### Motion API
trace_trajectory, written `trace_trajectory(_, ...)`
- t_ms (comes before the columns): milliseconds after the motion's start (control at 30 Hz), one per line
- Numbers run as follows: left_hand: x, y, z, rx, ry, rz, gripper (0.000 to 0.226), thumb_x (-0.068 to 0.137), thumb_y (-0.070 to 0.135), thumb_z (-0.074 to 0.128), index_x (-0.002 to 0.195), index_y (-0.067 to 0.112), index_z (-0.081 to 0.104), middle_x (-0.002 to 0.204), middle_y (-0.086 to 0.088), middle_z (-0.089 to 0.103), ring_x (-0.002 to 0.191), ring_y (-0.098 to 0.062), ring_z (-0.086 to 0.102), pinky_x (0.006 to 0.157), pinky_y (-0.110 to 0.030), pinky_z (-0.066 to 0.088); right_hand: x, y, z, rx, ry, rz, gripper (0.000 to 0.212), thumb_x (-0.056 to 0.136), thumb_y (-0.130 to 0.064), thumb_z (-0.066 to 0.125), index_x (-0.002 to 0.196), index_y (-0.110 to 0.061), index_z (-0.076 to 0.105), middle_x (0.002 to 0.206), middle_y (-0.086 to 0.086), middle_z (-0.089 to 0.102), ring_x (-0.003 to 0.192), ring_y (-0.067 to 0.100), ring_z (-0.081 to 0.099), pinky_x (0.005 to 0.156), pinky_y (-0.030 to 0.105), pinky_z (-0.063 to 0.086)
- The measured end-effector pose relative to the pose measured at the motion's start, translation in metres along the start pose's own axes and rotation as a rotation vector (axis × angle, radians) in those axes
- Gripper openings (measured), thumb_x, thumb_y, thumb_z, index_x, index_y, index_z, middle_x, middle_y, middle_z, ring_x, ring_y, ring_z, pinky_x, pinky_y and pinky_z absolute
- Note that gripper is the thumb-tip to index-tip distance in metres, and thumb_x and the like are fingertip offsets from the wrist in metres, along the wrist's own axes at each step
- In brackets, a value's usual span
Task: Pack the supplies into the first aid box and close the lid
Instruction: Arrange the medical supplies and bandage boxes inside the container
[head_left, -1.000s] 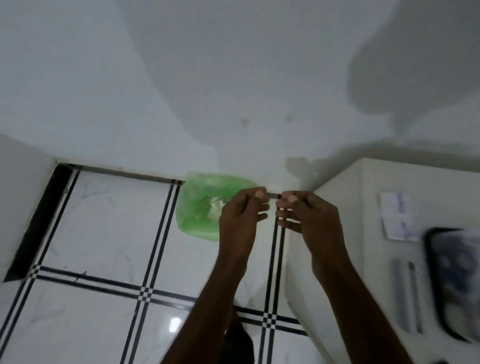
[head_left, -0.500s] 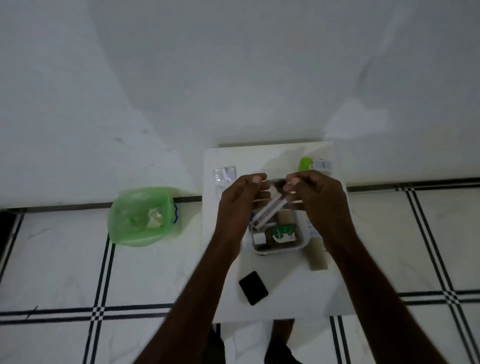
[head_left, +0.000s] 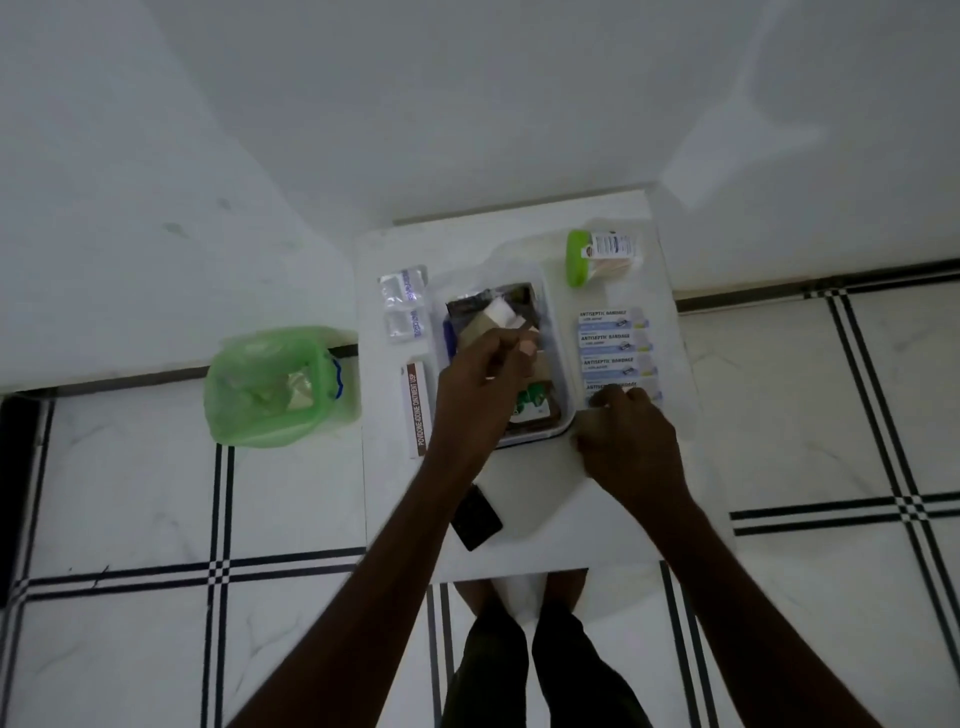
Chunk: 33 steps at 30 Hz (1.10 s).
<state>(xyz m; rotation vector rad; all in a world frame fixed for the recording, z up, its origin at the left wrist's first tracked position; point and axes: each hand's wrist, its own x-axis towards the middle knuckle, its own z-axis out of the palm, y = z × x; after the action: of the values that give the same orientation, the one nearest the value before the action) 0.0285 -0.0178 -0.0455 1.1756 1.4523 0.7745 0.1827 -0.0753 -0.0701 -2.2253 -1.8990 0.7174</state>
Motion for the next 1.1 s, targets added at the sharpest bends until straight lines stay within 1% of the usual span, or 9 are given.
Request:
trace_trajectory(133, -0.02, 0.009, -0.019, 0.048, 0.126, 0.158, 0.02, 0.098, 0.021, 0.057, 0.11, 0.014, 0.072, 0.104, -0.003, 0.075, 0.091, -0.016, 0.072, 0.071, -0.023, 0.059, 0.0, -0.005, -0.023, 0.118, 0.118, 0.146, 0.038, 0.078, -0.017, 0.076, 0.109, 0.0, 0.062, 0.102, 0.021, 0.063, 0.09, 0.038, 0.064, 0.075, 0.031, 0.045)
trace_trajectory(200, -0.037, 0.008, -0.033, 0.072, 0.227, 0.18, 0.019, 0.097, 0.023, 0.056, 0.106, 0.017, 0.071, 0.098, 0.0, 0.075, 0.083, -0.018, 0.071, 0.067, -0.028, 0.058, 0.001, -0.009, -0.042, 0.178, 0.211, 0.18, 0.039, 0.083, -0.024, 0.071, 0.115, -0.006, 0.061, 0.109, 0.017, 0.063, 0.094, 0.033, 0.063, 0.077, 0.027, 0.041)
trace_trajectory(333, -0.076, -0.012, -0.048, 0.187, 0.387, 0.18, 0.015, 0.098, 0.022, 0.054, 0.098, 0.021, 0.069, 0.082, 0.005, 0.07, 0.068, -0.015, 0.066, 0.063, -0.027, 0.054, 0.005, -0.047, -0.068, 0.281, 0.358, -0.033, 0.037, 0.082, -0.023, 0.071, 0.115, -0.012, 0.061, 0.108, 0.011, 0.063, 0.09, 0.024, 0.063, 0.074, 0.031, 0.053)
trace_trajectory(433, -0.098, -0.047, -0.047, 0.431, 0.333, 0.098, 0.011, 0.096, 0.019, 0.059, 0.101, 0.025, 0.067, 0.087, 0.01, 0.067, 0.072, -0.005, 0.063, 0.064, -0.014, 0.046, 0.016, -0.082, -0.053, 0.258, 0.271, -0.15, 0.04, 0.079, -0.019, 0.072, 0.117, -0.013, 0.059, 0.108, 0.01, 0.063, 0.092, 0.024, 0.059, 0.072, 0.029, 0.046)
trace_trajectory(567, -0.105, -0.1, -0.039, 0.736, 0.061, 0.055, 0.043, 0.083, 0.029, 0.072, 0.124, 0.018, 0.064, 0.118, -0.001, 0.065, 0.105, -0.022, 0.059, 0.085, -0.034, 0.053, 0.037, -0.102, -0.02, 0.121, 0.153, -0.252, 0.048, 0.077, -0.009, 0.073, 0.122, -0.012, 0.056, 0.115, 0.013, 0.065, 0.107, 0.031, 0.057, 0.088, 0.038, 0.045)
trace_trajectory(667, -0.098, -0.115, -0.033, 0.852, 0.036, 0.059, 0.052, 0.072, 0.028, 0.081, 0.12, 0.015, 0.064, 0.112, -0.007, 0.065, 0.098, -0.027, 0.06, 0.082, -0.037, 0.053, 0.051, -0.101, -0.001, 0.03, 0.115, -0.345, 0.041, 0.074, 0.0, 0.069, 0.112, -0.012, 0.059, 0.101, 0.013, 0.066, 0.097, 0.034, 0.06, 0.09, 0.044, 0.048)
trace_trajectory(867, -0.084, -0.11, -0.037, 0.7, 0.113, -0.005, 0.042, 0.071, 0.019, 0.082, 0.107, 0.011, 0.063, 0.111, -0.009, 0.062, 0.098, -0.026, 0.056, 0.079, -0.034, 0.051, 0.061, -0.086, 0.004, 0.038, 0.001, -0.437, 0.043, 0.077, 0.005, 0.064, 0.116, -0.012, 0.068, 0.104, 0.016, 0.073, 0.09, 0.037, 0.068, 0.085, 0.044, 0.056)
trace_trajectory(1000, -0.079, -0.103, -0.039, 0.608, 0.117, -0.058, 0.047, 0.075, 0.017, 0.081, 0.116, 0.015, 0.059, 0.118, -0.005, 0.056, 0.106, -0.021, 0.052, 0.083, -0.026, 0.046, 0.063, -0.079, -0.004, 0.104, -0.109, -0.377, 0.043, 0.084, -0.003, 0.063, 0.123, -0.02, 0.068, 0.117, 0.011, 0.071, 0.104, 0.028, 0.067, 0.087, 0.021, 0.044)
trace_trajectory(1100, -0.078, -0.096, -0.04, 0.55, 0.131, -0.092, 0.049, 0.078, 0.016, 0.079, 0.122, 0.02, 0.058, 0.115, -0.001, 0.064, 0.103, -0.016, 0.051, 0.08, -0.015, 0.039, 0.055, -0.077, -0.001, 0.048, -0.086, -0.36, 0.047, 0.084, -0.005, 0.065, 0.129, -0.019, 0.063, 0.116, 0.014, 0.071, 0.103, 0.032, 0.065, 0.082, 0.019, 0.036)
